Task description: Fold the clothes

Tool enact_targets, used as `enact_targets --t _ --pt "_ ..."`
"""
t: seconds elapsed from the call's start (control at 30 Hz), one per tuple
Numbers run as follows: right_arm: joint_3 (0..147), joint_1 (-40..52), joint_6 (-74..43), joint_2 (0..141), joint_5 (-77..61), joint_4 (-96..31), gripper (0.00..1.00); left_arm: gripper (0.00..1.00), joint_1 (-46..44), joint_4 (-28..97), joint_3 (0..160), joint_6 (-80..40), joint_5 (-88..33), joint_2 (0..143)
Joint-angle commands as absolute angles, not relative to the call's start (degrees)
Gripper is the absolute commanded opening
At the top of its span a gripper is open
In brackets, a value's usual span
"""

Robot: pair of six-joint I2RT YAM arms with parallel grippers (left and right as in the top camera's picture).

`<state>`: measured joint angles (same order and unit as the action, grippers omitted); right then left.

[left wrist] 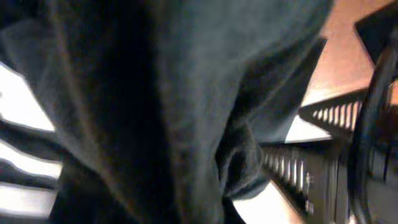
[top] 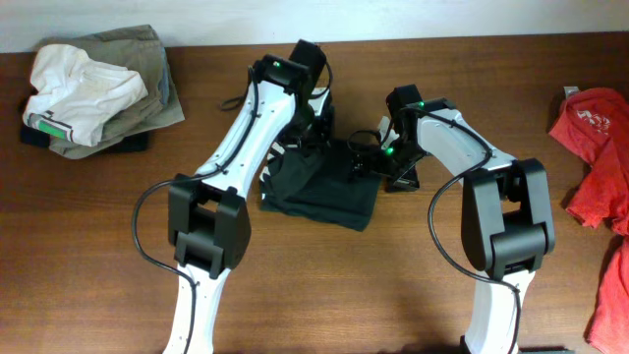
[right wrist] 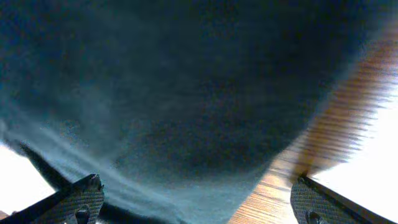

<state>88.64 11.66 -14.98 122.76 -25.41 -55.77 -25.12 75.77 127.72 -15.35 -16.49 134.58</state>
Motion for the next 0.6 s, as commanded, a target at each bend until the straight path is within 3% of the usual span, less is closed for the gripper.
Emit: enact_targets --t 0.0,0.27,0.57 --pt "88.3 10.9 -12.3 123.8 -28.3 -55.8 0.99 0.03 -25.4 72.1 124.7 -17.4 -20.3 134.9" --pt "101.6 -8.2 0.0 123.3 -39.3 -72.4 0.99 0.05 -26.7 71.1 124.7 -17.6 -23.2 135.0" --pt "101.6 -12.4 2.6 123.3 -39.5 -74.8 0.99 0.12 -33.1 63.0 117.6 -20.3 -23.2 135.0"
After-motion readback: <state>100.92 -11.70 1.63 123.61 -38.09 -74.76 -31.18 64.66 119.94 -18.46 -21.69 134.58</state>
